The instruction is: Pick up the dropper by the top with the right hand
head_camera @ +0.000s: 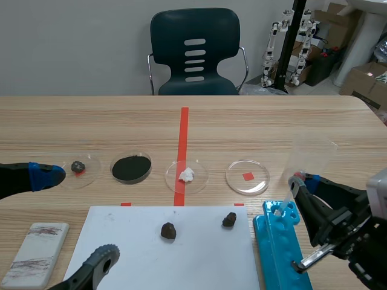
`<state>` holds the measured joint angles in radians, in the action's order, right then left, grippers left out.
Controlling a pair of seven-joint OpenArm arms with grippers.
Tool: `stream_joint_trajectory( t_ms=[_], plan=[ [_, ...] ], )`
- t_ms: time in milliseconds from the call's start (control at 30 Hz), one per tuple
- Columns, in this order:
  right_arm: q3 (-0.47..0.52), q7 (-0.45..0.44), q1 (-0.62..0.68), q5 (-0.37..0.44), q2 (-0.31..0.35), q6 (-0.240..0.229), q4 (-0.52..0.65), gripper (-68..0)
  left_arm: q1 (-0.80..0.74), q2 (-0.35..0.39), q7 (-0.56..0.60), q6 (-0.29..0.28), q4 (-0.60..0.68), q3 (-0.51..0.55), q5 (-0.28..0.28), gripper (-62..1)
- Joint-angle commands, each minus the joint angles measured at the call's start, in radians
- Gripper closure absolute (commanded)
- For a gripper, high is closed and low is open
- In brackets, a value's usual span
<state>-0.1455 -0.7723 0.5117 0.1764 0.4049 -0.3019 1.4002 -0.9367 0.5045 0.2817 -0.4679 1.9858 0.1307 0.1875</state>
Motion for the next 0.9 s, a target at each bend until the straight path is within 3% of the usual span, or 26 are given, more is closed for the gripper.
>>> stream_joint_trajectory(
  t_ms=[0,533,767,867],
  plan=[
    [0.028,0.006,0.027,0.011,0.008,0.000,0.055,-5.3,-0.008,-0.005,0.014,0.001,0.008,-0.001,0.011,-62.3],
    [0.173,0.031,0.245,0.011,0.008,0.000,0.387,-5.3,-0.008,-0.005,0.014,0.001,0.008,-0.001,0.011,-62.3],
    [0.185,0.158,0.375,0.010,0.008,0.003,0.583,-5.3,-0.008,-0.005,0.015,0.001,0.008,-0.001,0.011,-62.3],
    [0.183,0.164,0.418,0.010,0.000,0.003,0.619,-5.3,-0.008,-0.005,0.014,0.001,0.008,-0.001,0.011,-62.3]
  ],
)
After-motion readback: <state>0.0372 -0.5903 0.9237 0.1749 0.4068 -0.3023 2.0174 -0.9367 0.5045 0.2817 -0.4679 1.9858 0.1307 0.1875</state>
